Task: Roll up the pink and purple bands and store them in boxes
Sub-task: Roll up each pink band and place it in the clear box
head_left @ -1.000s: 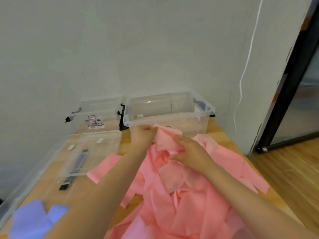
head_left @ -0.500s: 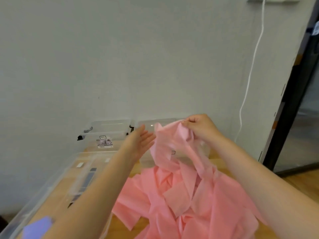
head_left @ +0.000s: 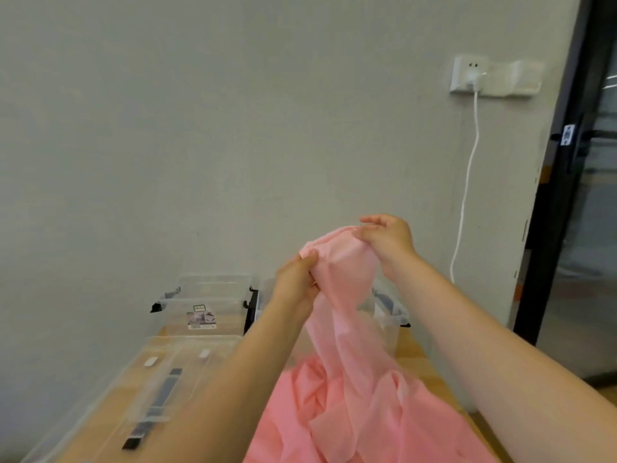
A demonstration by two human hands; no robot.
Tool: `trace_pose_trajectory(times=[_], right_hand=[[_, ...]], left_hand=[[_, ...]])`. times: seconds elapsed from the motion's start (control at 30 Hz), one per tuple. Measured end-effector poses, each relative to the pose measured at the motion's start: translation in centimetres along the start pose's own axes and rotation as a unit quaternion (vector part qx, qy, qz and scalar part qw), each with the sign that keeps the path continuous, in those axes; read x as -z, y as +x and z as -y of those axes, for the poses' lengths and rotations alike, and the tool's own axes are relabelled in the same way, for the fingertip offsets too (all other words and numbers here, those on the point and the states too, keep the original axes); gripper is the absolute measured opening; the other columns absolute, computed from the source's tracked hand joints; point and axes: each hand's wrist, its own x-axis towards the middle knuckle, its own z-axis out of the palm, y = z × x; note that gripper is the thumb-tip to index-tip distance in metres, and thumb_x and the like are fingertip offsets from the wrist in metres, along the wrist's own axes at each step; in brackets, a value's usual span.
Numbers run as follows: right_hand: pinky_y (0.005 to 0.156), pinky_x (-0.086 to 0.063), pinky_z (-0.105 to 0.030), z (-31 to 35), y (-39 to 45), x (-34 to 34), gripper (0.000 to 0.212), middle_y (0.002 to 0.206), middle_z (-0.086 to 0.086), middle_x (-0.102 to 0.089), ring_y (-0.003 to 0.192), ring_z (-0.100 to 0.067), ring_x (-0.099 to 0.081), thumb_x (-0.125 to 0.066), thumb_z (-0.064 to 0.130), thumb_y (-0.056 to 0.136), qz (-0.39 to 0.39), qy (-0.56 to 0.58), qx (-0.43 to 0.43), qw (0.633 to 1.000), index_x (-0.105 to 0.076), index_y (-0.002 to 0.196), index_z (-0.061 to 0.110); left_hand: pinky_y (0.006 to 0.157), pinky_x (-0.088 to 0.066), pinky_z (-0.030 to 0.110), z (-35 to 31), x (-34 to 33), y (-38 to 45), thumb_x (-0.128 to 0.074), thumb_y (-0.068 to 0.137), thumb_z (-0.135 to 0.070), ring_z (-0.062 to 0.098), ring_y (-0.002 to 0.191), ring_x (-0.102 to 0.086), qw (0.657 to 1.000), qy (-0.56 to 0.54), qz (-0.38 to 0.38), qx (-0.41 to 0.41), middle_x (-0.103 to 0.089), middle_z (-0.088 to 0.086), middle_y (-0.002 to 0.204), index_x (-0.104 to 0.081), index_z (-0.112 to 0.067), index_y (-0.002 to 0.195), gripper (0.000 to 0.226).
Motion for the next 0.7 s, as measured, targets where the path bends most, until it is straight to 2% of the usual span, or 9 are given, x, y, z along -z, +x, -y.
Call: trace_pose_trajectory(times=[0.07, 0.13, 0.2, 0.27, 0.3, 0.4, 0.47, 0.57, 0.7], right_hand=[[0.055, -0.044, -0.022, 0.0, 0.0, 0.6, 0.015, 0.069, -0.006, -0.054, 0.054, -0.012, -0.052, -0.069, 0.019, 0.082, 0.025, 0.076, -0.1, 0.992, -0.059, 0.083, 0.007], [0.055, -0.045, -0.026, -0.5, -1.0, 1.3, 0.039, 0.064, -0.006, -0.054, 0.052, -0.015, -0.053, -0.06, 0.049, 0.083, 0.117, 0.054, -0.234, 0.964, -0.054, 0.082, 0.01], [0.059, -0.046, -0.03, -1.1, -2.3, 1.8, 0.061, 0.068, -0.007, -0.062, 0.059, -0.018, -0.059, -0.048, 0.067, 0.079, 0.235, 0.024, -0.311, 0.921, -0.057, 0.091, 0.007], [0.064, -0.049, -0.031, -1.5, -3.1, 1.6, 0.071, 0.075, -0.007, -0.067, 0.068, -0.02, -0.063, -0.04, 0.069, 0.076, 0.314, 0.038, -0.309, 0.897, -0.062, 0.094, 0.004], [0.065, -0.049, -0.031, -1.3, -3.2, 1.4, 0.072, 0.075, -0.007, -0.068, 0.07, -0.02, -0.063, -0.037, 0.069, 0.074, 0.325, 0.06, -0.289, 0.898, -0.064, 0.091, 0.005], [0.064, -0.043, -0.028, 0.2, -3.0, 0.8, 0.07, 0.07, -0.002, -0.065, 0.07, -0.016, -0.059, -0.029, 0.071, 0.079, 0.265, 0.107, -0.224, 0.932, -0.064, 0.078, 0.01], [0.063, -0.045, -0.027, 1.3, -2.9, 0.6, 0.058, 0.071, -0.001, -0.064, 0.067, -0.015, -0.058, -0.04, 0.065, 0.083, 0.24, 0.051, -0.186, 0.952, -0.063, 0.075, 0.013], [0.064, -0.048, -0.025, 1.6, -2.7, 0.4, 0.037, 0.069, -0.003, -0.064, 0.061, -0.014, -0.061, -0.061, 0.047, 0.083, 0.211, -0.1, -0.15, 0.961, -0.063, 0.075, 0.011], [0.071, -0.048, -0.028, 1.7, -3.0, 0.3, 0.039, 0.074, -0.004, -0.062, 0.068, -0.017, -0.058, -0.064, 0.047, 0.08, 0.244, -0.11, -0.215, 0.939, -0.061, 0.076, 0.009]], left_hand=[[0.061, -0.052, 0.025, -2.1, -0.5, 0.6, -0.043, 0.096, -0.004, 0.016, 0.076, -0.06, 1.0, -0.002, 0.011, -0.02, -0.063, 0.007, 0.087, -0.057, -0.004, 0.112, 0.021], [0.058, -0.054, 0.023, -4.2, -1.0, 1.1, -0.038, 0.096, 0.002, 0.016, 0.073, -0.06, 0.998, 0.015, 0.044, -0.035, -0.063, 0.007, 0.087, -0.056, -0.007, 0.113, 0.026], [0.056, -0.053, 0.021, -5.9, -1.3, 1.6, -0.033, 0.092, 0.01, 0.015, 0.071, -0.059, 0.995, 0.039, 0.079, -0.052, -0.062, 0.006, 0.088, -0.054, -0.013, 0.113, 0.038], [0.054, -0.05, 0.019, -6.9, -1.3, 1.9, -0.029, 0.086, 0.015, 0.013, 0.069, -0.056, 0.988, 0.091, 0.108, -0.059, -0.059, 0.005, 0.09, -0.051, -0.019, 0.117, 0.051], [0.052, -0.048, 0.018, -7.2, -1.1, 2.0, -0.028, 0.084, 0.015, 0.012, 0.067, -0.054, 0.983, 0.128, 0.117, -0.057, -0.057, 0.003, 0.089, -0.048, -0.023, 0.122, 0.057], [0.051, -0.045, 0.02, -7.5, -0.6, 2.2, -0.027, 0.082, 0.015, 0.01, 0.061, -0.049, 0.971, 0.213, 0.105, -0.036, -0.051, 0.0, 0.085, -0.032, -0.038, 0.136, 0.076], [0.058, -0.047, 0.024, -7.4, -0.1, 2.4, -0.026, 0.08, 0.017, 0.011, 0.064, -0.05, 0.967, 0.225, 0.114, -0.031, -0.052, 0.0, 0.088, -0.028, -0.041, 0.137, 0.081], [0.066, -0.049, 0.029, -7.1, 0.6, 2.5, -0.033, 0.081, 0.014, 0.016, 0.073, -0.059, 0.97, 0.196, 0.142, -0.033, -0.06, 0.003, 0.093, -0.034, -0.03, 0.138, 0.073], [0.064, -0.054, 0.03, -6.7, 0.9, 1.9, -0.06, 0.079, -0.007, 0.019, 0.082, -0.066, 0.972, 0.146, 0.181, -0.022, -0.065, 0.005, 0.1, -0.038, -0.028, 0.135, 0.063]])
